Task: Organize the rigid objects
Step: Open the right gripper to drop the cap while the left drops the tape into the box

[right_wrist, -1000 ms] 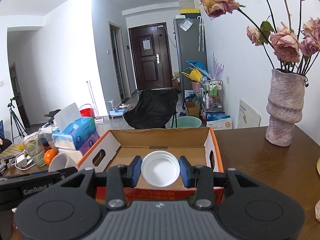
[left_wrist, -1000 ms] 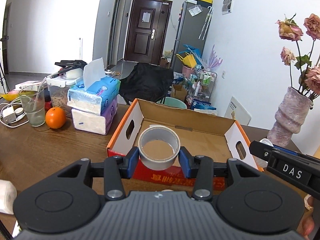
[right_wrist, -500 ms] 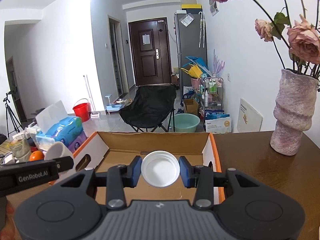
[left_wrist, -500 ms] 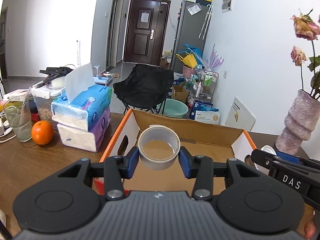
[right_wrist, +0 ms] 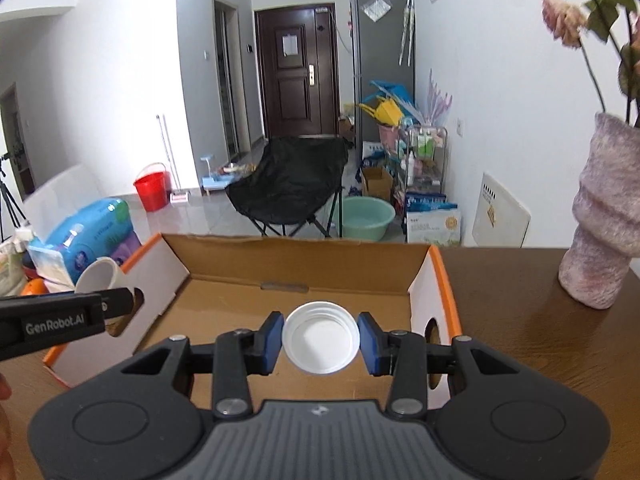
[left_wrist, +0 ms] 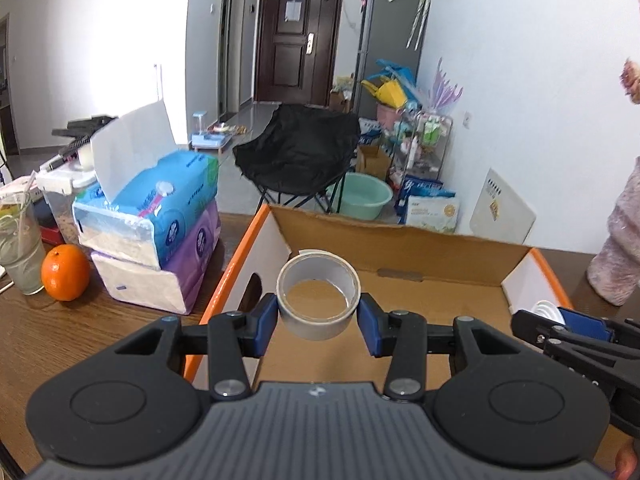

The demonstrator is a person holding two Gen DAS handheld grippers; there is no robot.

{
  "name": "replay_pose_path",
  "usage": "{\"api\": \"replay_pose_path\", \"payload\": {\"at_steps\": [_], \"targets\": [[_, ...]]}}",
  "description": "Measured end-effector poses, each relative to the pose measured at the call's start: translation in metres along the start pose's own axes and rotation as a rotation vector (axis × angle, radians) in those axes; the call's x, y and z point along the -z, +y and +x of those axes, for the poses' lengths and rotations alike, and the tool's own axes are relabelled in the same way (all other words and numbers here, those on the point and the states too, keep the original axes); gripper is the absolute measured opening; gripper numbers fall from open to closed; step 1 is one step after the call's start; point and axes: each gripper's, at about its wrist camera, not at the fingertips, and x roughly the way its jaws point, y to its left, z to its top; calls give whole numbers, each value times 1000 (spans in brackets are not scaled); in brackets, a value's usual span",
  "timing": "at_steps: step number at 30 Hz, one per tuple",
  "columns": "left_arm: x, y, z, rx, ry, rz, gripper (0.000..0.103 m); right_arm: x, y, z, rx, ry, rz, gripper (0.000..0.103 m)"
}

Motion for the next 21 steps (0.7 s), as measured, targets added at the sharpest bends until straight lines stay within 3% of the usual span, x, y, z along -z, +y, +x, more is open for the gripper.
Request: {"api": "replay_pose_path", "payload": {"at_steps": [10,12,13,14,15,16,17,18,21], "targets": [[7,2,23,-20,39,20,45,10,-3,18,2,-10,7,39],[7,2,21,-19,42,19,54,9,-5,20,-3,-2,-1,39],[7,2,20,-15,34,22,65,9,-4,21,-1,-1,-3,45],[6,2,17,-19,24,26,72,9,-4,20,5,0,-2,62],[6,1,15,-29,16,26,85,9,-4,19,12,-6,-3,72],[6,2,13,-37,2,20,92,8,-3,18,20,-15,-7,88],[5,3,10,-40,-8,12,94,8,-3,16,31,-24,-9,95],[5,5,9,-40,-12,0,99,7,-2,13,38,-34,-7,97],[2,8,6,-41,-20,-19,102,6,-3,10,41,-39,4,103]]}}
